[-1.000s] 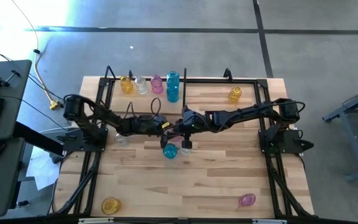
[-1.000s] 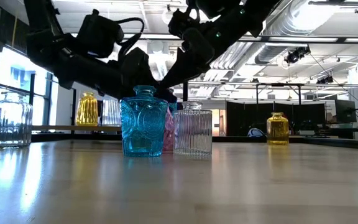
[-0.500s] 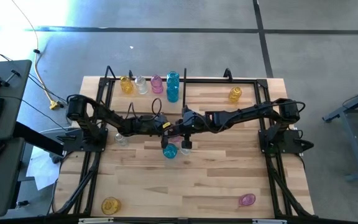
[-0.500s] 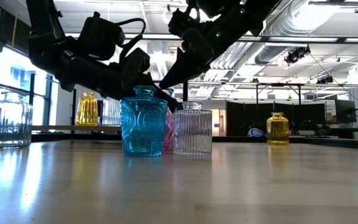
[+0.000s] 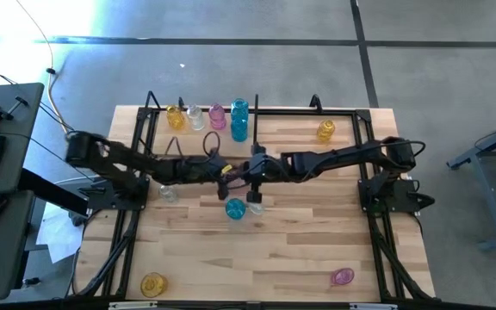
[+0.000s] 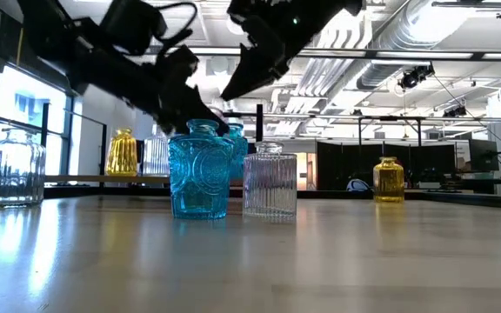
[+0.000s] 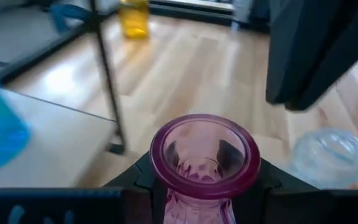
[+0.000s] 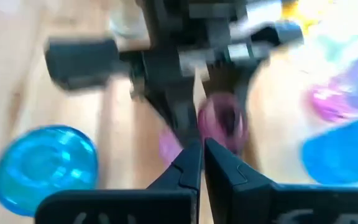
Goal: Sort vases onto shelf
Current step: Put the top purple flower vase aligned with the other purple flower vase on the shelf
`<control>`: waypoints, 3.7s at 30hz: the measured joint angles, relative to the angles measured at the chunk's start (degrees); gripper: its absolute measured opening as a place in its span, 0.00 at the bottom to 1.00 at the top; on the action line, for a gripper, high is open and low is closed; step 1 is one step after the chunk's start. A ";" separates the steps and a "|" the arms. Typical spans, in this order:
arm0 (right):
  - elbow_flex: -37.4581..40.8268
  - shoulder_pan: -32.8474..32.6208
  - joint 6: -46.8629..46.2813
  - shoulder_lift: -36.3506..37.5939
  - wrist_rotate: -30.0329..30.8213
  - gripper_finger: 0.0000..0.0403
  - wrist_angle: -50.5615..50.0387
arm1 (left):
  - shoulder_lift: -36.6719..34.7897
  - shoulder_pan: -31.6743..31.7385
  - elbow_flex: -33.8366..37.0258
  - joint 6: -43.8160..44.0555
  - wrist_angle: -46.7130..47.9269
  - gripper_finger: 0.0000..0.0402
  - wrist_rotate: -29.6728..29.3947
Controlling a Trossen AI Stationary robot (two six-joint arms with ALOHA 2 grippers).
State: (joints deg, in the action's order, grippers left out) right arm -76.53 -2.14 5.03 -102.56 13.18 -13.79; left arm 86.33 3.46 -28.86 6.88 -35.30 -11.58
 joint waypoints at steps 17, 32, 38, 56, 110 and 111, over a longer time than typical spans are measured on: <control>1.15 -3.30 -0.34 1.69 9.28 0.00 -2.59 | -15.34 18.39 -0.07 2.99 13.29 0.28 -6.62; 2.20 -3.16 0.03 1.81 9.24 0.00 1.22 | -5.15 26.16 -0.04 2.98 1.96 0.28 -1.97; 2.20 -3.16 0.38 1.81 9.19 0.00 1.43 | -5.10 26.54 -0.04 2.98 1.98 0.29 -2.01; 2.20 -3.22 0.16 1.81 9.13 0.00 1.63 | -5.40 26.43 -0.04 2.56 2.49 0.39 0.62; 2.20 -3.86 -0.01 1.84 8.03 0.00 0.28 | -12.84 16.20 12.12 5.48 0.28 0.00 -5.19; 2.20 -3.86 -0.02 1.84 8.03 0.00 0.29 | -11.42 16.65 11.84 5.48 -0.43 0.00 -5.18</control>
State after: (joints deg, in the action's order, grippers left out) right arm -74.32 -6.00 5.02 -100.73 21.21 -13.50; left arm 74.91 20.11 -17.02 12.36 -35.73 -16.76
